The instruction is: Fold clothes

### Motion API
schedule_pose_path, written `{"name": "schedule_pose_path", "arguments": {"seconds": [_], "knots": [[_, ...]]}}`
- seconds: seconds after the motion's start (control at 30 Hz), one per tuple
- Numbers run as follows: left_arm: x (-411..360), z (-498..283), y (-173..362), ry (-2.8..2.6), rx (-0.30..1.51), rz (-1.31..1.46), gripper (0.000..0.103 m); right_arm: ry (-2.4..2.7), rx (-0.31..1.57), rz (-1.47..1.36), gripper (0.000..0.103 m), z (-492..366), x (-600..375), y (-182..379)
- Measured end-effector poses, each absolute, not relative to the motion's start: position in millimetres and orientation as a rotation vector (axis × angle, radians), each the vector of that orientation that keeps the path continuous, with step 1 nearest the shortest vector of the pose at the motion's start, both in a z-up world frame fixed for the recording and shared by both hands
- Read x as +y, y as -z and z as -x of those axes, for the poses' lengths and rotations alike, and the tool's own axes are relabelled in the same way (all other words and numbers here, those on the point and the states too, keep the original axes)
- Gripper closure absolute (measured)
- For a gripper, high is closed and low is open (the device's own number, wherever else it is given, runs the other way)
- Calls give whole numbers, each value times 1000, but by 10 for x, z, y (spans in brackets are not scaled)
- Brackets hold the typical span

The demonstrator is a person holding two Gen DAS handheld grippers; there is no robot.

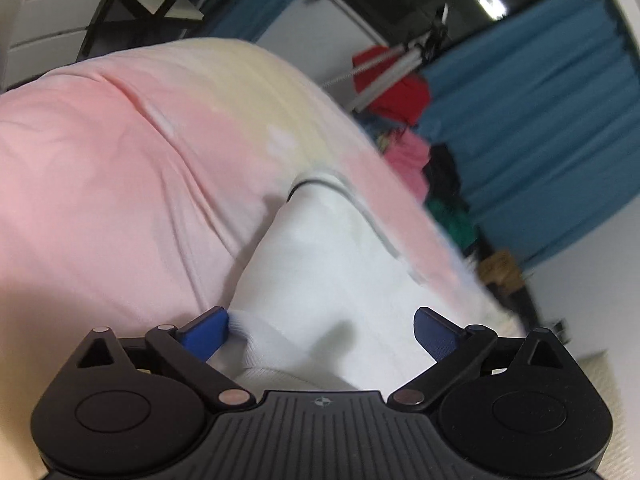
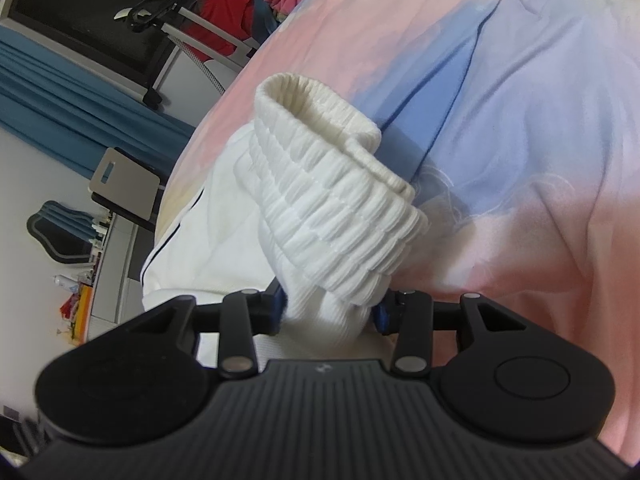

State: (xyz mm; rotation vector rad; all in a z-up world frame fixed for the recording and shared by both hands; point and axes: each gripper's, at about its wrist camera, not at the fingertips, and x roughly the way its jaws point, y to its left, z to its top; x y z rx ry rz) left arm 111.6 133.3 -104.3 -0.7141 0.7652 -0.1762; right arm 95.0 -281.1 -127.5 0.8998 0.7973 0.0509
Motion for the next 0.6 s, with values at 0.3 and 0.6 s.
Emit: {"name": "schedule_pose_path", "arguments": {"seconds": [0.3, 0.6], "knots": [[1405, -967, 1421, 211, 965, 860, 17, -88, 849, -908, 41, -1015, -2775, 1326], [1376, -922, 1278, 237, 879, 840, 57, -111, 809, -689, 63, -1017, -2526, 1049]]}}
